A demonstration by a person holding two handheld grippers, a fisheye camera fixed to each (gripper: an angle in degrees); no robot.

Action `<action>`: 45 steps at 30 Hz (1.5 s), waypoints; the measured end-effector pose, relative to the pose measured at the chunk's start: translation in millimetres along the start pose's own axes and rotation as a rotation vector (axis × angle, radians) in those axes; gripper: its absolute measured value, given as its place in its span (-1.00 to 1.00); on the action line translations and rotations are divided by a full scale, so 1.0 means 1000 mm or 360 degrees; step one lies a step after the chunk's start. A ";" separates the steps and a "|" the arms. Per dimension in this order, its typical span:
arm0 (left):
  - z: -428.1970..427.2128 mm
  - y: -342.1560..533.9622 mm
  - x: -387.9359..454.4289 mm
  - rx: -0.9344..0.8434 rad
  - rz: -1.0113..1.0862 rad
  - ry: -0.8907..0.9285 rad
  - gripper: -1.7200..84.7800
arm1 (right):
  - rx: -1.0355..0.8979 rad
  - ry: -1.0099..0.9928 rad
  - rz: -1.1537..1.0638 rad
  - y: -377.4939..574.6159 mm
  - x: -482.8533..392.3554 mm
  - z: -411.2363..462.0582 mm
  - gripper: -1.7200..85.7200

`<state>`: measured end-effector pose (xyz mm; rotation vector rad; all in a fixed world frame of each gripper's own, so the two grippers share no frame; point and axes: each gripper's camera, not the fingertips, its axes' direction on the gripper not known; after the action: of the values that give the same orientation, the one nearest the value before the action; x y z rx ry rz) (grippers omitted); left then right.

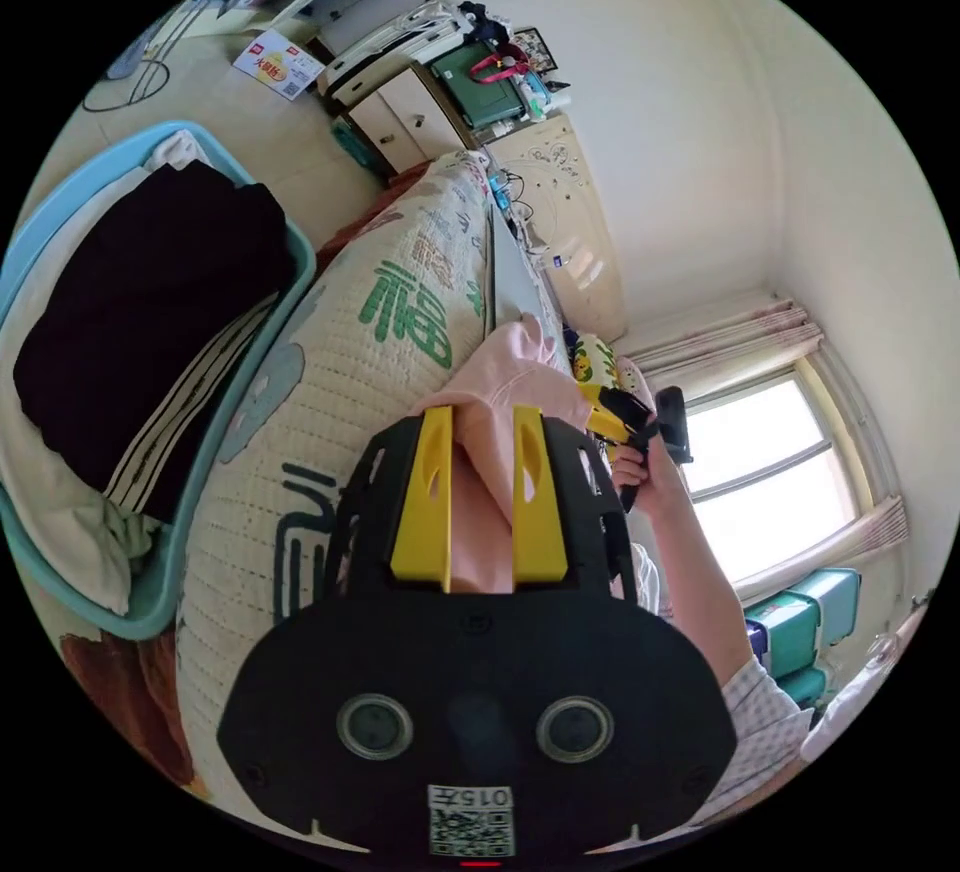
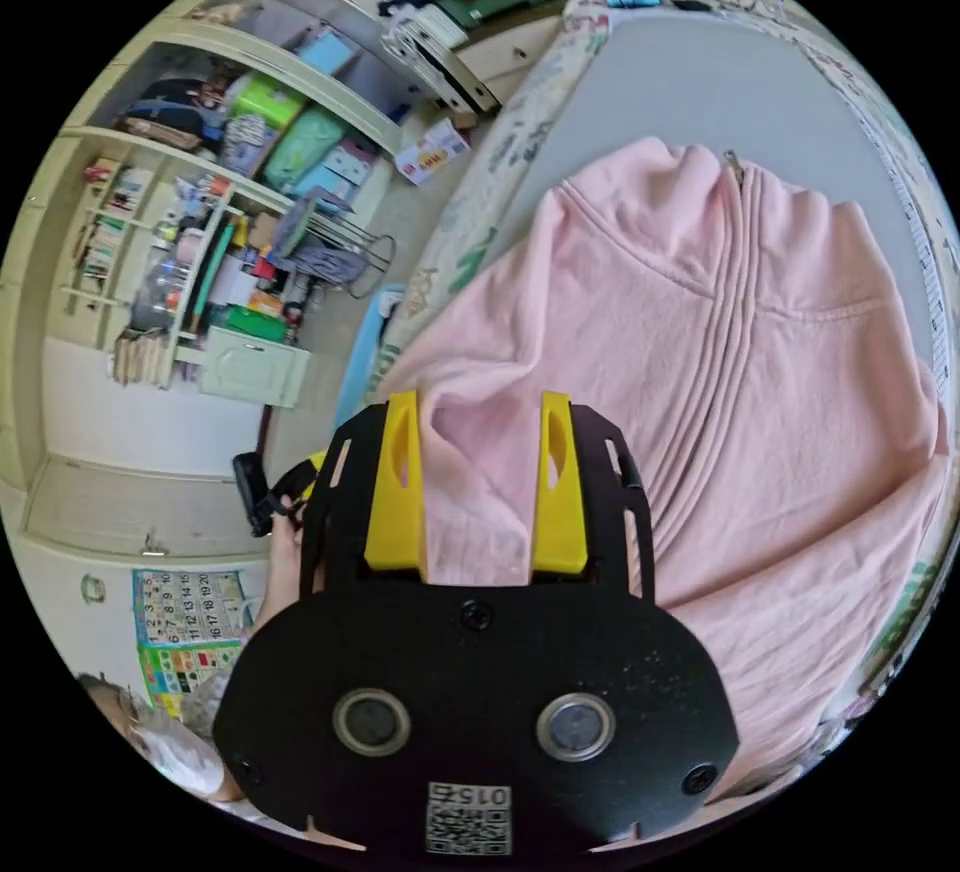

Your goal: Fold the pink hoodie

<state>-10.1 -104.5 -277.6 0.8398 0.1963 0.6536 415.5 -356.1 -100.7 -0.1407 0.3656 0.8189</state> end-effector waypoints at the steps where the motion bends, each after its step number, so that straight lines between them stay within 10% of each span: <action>1: -0.002 -0.006 -0.006 0.0003 -0.0003 0.0032 -0.81 | 0.0000 -0.0017 -0.0005 -0.014 0.000 0.010 -0.59; 13: -0.051 -0.030 -0.050 0.0325 -0.0085 0.0190 -0.95 | 0.0315 -0.0515 -0.0237 -0.105 -0.054 0.048 -0.70; 22: -0.052 -0.047 -0.063 0.0311 -0.0070 0.0172 -0.96 | 0.0064 0.0155 0.0015 -0.118 -0.048 0.072 -0.55; 28: -0.049 -0.049 -0.071 0.0313 -0.0059 0.0176 -0.96 | -0.0170 -0.0325 -0.0081 -0.124 -0.068 0.119 -0.61; 38: -0.040 -0.030 -0.077 0.0389 -0.0012 0.0011 -0.97 | 0.0125 0.0273 -0.0210 -0.095 -0.120 0.162 -0.83; 45: -0.026 -0.011 -0.092 0.0363 -0.0047 0.0055 -0.95 | 0.0480 0.0132 -0.0316 0.021 -0.140 0.083 -0.80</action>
<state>-88.7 -149.2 -311.2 1.0430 0.3181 0.6254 335.0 -416.3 28.7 0.0702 0.5400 0.5554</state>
